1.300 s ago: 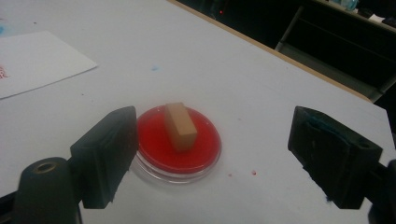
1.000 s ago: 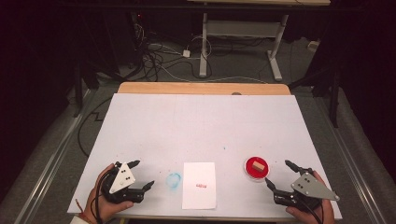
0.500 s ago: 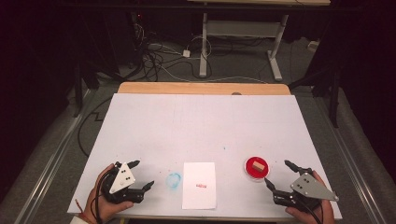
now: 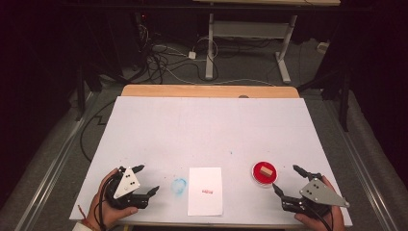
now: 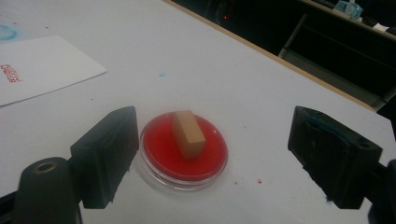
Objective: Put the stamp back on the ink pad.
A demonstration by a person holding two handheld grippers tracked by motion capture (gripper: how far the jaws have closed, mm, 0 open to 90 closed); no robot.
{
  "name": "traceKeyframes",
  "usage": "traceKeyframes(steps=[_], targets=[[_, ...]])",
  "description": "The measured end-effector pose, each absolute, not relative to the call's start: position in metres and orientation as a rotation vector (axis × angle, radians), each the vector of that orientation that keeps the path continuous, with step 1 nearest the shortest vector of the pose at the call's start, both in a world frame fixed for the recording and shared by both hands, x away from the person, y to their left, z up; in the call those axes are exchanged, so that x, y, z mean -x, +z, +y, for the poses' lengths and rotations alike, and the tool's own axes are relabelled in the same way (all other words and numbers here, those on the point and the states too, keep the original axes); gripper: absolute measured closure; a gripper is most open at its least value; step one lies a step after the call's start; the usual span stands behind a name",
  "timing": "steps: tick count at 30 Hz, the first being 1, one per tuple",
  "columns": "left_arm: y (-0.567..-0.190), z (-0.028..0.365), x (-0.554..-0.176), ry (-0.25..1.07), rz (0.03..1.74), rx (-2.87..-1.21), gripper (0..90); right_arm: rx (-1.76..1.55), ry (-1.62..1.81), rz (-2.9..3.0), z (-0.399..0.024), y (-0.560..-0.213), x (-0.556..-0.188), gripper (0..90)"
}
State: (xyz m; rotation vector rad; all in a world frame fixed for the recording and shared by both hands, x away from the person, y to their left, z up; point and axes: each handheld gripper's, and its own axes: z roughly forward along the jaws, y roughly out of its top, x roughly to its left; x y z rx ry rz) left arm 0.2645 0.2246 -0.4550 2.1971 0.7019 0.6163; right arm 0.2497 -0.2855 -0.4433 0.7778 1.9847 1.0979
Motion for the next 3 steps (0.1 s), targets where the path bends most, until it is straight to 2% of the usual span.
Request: traceKeyframes(steps=[3], targets=[[-0.4550, 0.2247, -0.2644, 0.616, 0.706, -2.196, 17.8, -0.776, 1.096, 1.984, -0.2844, -0.4432, -0.2501, 16.7]])
